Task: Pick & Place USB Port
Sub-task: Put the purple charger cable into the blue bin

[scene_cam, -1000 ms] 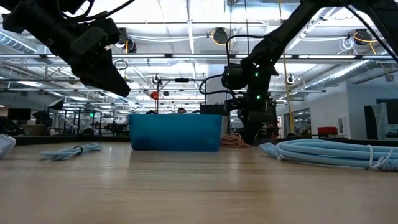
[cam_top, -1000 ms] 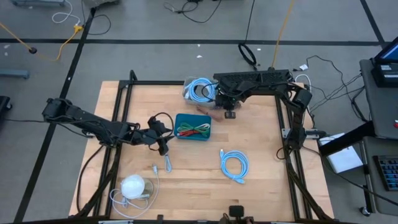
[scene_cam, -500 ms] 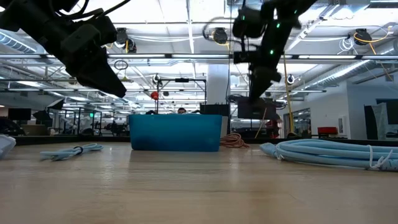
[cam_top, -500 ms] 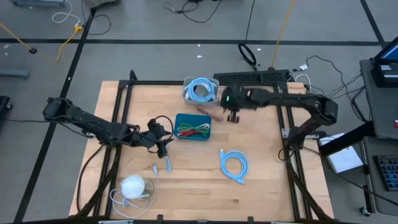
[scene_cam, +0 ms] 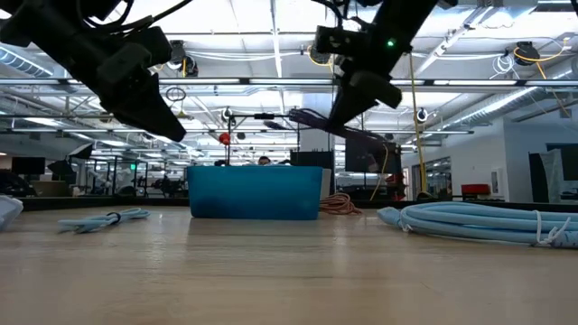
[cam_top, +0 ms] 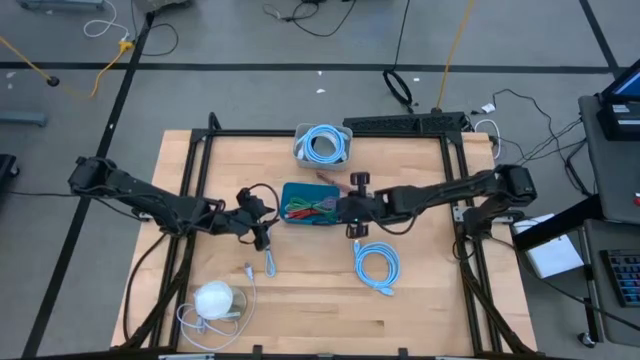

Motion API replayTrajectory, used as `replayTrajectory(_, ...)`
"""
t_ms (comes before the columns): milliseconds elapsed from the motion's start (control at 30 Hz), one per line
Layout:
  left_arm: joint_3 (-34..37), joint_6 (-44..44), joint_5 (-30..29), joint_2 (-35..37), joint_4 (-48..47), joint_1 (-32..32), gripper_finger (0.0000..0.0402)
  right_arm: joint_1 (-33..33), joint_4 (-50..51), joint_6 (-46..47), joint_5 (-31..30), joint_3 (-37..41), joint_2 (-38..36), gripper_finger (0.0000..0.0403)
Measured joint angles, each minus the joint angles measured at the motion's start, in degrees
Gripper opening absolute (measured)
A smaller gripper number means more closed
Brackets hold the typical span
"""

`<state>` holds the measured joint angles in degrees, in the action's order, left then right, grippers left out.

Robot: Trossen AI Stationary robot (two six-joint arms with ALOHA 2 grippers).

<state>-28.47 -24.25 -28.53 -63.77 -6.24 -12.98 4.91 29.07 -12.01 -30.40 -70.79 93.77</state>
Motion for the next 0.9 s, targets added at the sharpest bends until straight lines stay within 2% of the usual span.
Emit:
replayTrajectory(167,0.0,0.2,0.02,0.02,-0.2,0.32,0.0159,1.43,-3.19,-1.08,-2.41,-2.59,1.12,0.001)
replayTrajectory(367,0.0,0.15,0.04,0.02,-1.21,0.32,0.0159,1.54,-13.73,-5.97,-2.36,-4.91,0.99,0.001)
replayTrajectory(433,0.0,-0.01,0.05,0.01,-1.48,0.32,0.0159,1.28,-18.42,-7.14,-0.4,-5.07,0.99,0.001)
replayTrajectory(533,0.0,-0.24,0.07,0.0,-1.61,0.3,0.0159,-0.34,-24.33,-5.31,6.06,-5.35,2.93,0.001)
replayTrajectory(600,0.0,-0.31,0.09,0.0,-1.79,0.08,0.0159,-1.34,-24.8,-3.59,9.33,-5.14,4.9,0.001)
replayTrajectory(900,0.0,-1.32,0.5,0.01,-3.27,-0.86,0.0159,-3.42,-23.23,-1.65,11.15,-5.07,16.68,0.001)
